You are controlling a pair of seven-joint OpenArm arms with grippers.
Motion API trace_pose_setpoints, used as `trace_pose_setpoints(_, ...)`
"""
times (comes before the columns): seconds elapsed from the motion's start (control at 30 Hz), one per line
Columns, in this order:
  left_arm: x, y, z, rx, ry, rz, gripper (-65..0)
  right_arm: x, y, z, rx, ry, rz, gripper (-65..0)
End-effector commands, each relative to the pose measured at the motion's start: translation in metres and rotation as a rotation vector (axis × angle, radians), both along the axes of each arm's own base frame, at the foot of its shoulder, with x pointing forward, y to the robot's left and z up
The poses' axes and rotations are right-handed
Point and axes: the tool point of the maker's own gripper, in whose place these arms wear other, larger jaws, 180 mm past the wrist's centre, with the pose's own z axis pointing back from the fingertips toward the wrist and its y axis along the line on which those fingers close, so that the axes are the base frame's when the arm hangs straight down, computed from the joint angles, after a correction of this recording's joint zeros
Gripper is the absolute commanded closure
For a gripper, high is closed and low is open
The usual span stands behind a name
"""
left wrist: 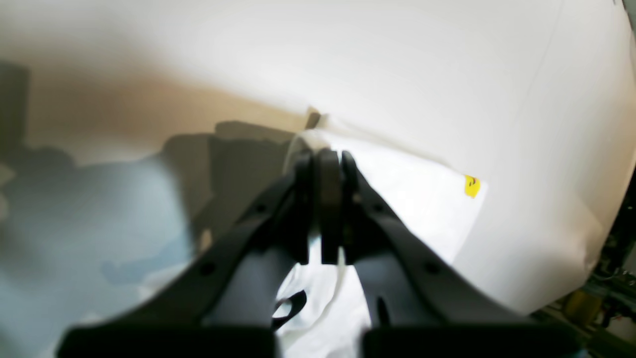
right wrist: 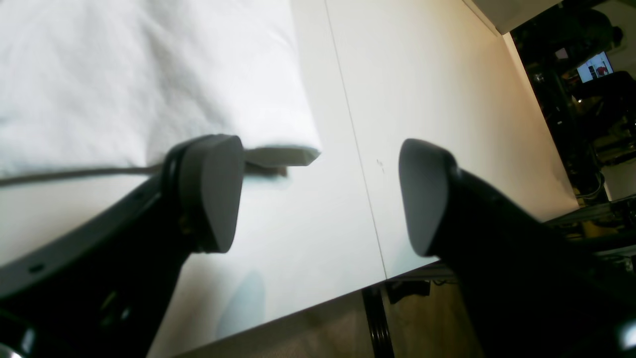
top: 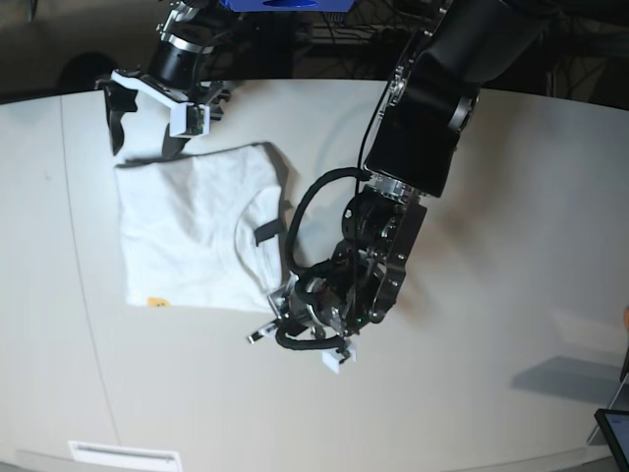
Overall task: Fold the T-shirt properly
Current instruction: 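Pull the shirt edge with the left gripper to square the folded shirt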
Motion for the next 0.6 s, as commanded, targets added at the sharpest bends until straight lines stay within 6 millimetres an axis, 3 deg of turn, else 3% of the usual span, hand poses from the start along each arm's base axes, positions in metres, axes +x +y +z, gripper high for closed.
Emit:
trace_pose_setpoints(0.0,0.020,-0.005,0.028,-0.002,-0.097,-0.001,0.0,-0.020,0.087,0.019,0.225,0.032,0.138,-46.3)
trace_pose_setpoints(0.3,0.038,0.008,0.037,0.084,-0.206,0.048,0.0,-0.020,0.086,0.018,0.224,0.033,0.139,-46.3)
trace_pose_setpoints(0.43,0.044,0.025,0.022,0.199,-0.202,0.066,0.0,-0.019,0.086,0.019,0.224,0.031,0.139,-46.3)
trace_pose_setpoints(0.57,0.055,0.028,0.017,0.270,-0.277,0.035,0.0,-0.018,0.086,0.019,0.221,0.027,0.142,-46.3)
